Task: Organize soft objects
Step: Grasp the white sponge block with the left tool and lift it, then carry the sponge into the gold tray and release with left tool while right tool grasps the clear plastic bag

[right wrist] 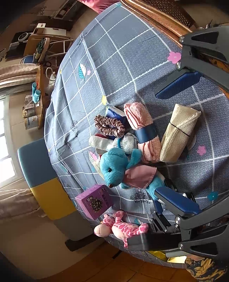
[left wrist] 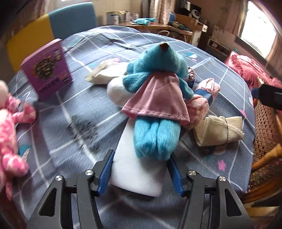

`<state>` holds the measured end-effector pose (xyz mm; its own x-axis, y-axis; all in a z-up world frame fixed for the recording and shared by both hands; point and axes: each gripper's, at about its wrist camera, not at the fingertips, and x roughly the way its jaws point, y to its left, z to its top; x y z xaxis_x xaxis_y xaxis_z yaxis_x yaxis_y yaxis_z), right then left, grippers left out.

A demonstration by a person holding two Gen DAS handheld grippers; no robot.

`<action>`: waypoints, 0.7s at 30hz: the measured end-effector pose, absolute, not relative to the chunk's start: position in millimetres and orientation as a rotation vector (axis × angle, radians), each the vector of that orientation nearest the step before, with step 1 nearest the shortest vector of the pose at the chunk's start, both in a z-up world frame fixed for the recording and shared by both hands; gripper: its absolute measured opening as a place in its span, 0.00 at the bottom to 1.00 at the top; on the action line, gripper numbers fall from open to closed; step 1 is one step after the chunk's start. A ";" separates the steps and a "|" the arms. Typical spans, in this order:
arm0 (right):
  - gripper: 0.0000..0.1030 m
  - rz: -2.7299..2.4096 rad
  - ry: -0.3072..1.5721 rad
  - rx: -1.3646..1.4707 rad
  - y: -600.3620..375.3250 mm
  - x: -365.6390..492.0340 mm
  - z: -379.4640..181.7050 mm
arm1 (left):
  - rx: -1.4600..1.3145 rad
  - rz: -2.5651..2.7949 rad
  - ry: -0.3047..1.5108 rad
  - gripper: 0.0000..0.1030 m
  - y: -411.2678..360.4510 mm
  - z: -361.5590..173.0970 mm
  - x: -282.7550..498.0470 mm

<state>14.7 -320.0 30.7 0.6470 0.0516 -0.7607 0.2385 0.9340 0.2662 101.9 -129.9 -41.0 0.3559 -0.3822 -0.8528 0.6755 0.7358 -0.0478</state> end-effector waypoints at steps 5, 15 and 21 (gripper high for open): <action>0.98 -0.120 0.893 0.338 -316.1 17.5 29.7 | 0.257 -0.622 0.982 0.58 -81.6 -27.5 73.5; 0.93 0.060 0.973 0.434 -272.4 40.6 22.9 | 0.191 -0.482 0.980 0.59 -22.9 -53.0 20.8; 0.87 0.136 0.972 0.391 -236.0 81.1 36.9 | 0.189 -0.479 0.962 0.60 -23.1 -52.0 18.9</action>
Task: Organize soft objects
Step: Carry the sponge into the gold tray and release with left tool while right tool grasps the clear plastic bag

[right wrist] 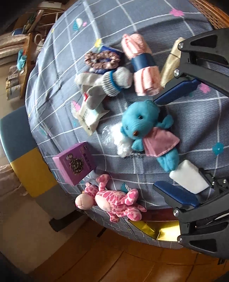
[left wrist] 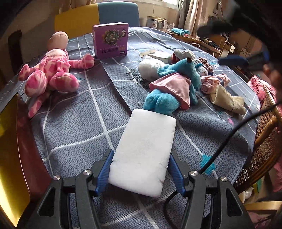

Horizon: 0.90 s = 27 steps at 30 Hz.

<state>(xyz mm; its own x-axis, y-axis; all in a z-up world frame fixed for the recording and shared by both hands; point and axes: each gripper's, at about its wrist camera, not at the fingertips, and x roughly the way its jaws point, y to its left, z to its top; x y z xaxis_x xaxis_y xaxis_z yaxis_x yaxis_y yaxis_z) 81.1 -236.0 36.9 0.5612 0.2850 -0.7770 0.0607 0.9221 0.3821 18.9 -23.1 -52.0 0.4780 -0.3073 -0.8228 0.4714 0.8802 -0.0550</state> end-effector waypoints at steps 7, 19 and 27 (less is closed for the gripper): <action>0.87 0.132 1.067 0.212 -215.1 169.8 15.1 | 0.166 -0.480 0.933 0.58 -19.1 -50.4 15.6; 0.68 0.140 1.210 0.001 -189.1 209.1 -61.5 | -0.002 -0.509 0.823 0.57 30.2 11.8 -5.3; 0.68 0.197 1.181 -0.014 -192.5 201.0 -61.6 | -0.322 -0.285 0.799 0.59 133.6 50.4 16.2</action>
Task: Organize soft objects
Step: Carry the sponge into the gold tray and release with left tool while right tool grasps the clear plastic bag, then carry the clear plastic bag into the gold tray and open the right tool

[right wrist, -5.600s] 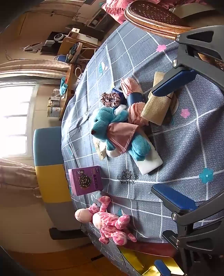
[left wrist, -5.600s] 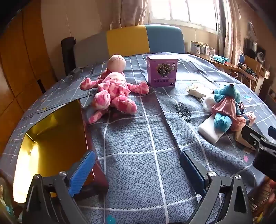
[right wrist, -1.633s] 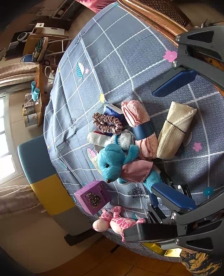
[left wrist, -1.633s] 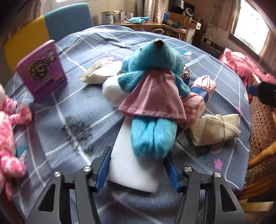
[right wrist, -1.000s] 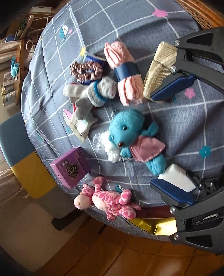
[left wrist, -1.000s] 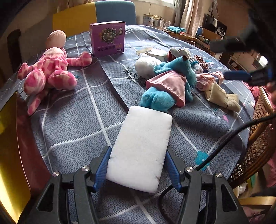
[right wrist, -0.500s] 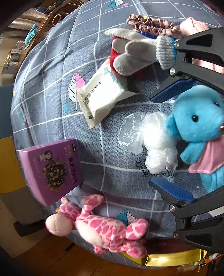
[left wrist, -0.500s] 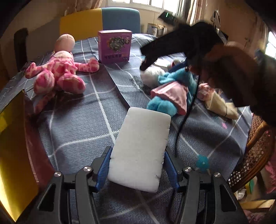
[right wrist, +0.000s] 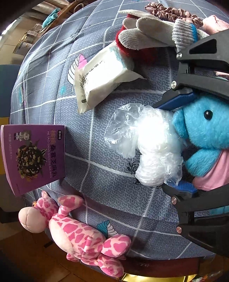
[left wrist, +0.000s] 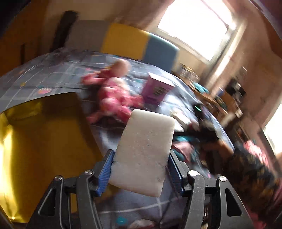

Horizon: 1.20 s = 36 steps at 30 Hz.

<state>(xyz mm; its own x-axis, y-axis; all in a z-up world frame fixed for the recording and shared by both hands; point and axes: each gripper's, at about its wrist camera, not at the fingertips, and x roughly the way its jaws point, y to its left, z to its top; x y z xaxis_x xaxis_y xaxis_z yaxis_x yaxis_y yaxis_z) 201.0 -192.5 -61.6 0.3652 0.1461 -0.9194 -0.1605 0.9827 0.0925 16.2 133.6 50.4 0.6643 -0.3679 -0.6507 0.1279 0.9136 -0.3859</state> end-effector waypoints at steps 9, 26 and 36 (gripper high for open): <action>0.71 0.241 1.137 -0.041 -198.0 193.0 -61.9 | -0.462 0.099 0.937 0.59 215.4 11.9 85.5; 0.71 0.250 1.100 -0.062 -201.9 178.8 -55.7 | -0.401 0.190 0.961 0.73 207.5 -12.4 127.5; 0.69 0.202 1.037 -0.113 -183.5 176.2 -60.1 | -0.259 0.153 0.886 0.77 177.5 8.1 31.6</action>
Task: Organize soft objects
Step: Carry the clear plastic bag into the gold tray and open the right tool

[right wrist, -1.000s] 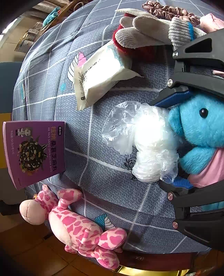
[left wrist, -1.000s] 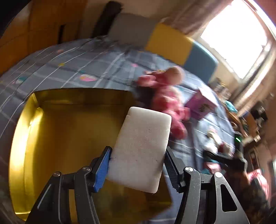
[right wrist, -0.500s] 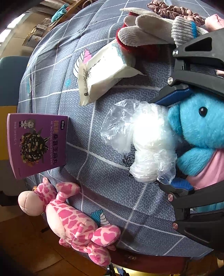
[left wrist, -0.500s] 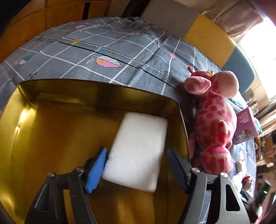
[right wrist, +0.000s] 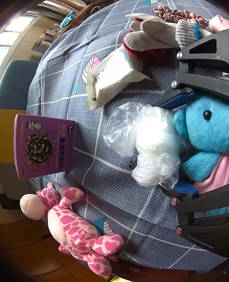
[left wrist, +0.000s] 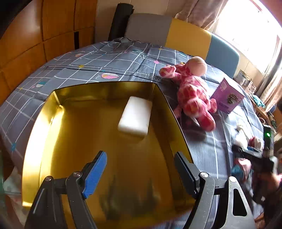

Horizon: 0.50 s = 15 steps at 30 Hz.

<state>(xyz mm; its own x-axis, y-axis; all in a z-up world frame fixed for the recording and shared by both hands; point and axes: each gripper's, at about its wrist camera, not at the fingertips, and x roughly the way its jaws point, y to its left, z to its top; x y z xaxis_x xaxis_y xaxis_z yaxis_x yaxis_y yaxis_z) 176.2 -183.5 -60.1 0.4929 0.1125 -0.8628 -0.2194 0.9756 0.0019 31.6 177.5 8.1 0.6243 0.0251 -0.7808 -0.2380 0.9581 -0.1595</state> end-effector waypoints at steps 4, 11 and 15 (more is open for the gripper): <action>0.65 0.178 1.028 -0.131 -179.8 175.2 -58.0 | -0.246 0.169 0.879 0.84 178.5 12.4 4.2; 0.62 0.096 1.010 -0.205 -160.7 169.0 -50.0 | -0.235 0.190 0.866 0.84 182.1 12.7 -18.4; 0.61 0.066 0.969 -0.268 -151.4 155.9 -45.5 | -0.218 0.204 0.833 0.85 182.6 18.0 -25.1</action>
<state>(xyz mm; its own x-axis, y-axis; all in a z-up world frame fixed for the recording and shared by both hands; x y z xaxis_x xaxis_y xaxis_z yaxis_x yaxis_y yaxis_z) 155.9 -151.4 -45.5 0.5669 -0.0638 -0.8213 -0.1750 0.9649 -0.1958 -25.1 182.6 18.0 0.6556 0.0937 -0.7492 -0.2636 0.9583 -0.1108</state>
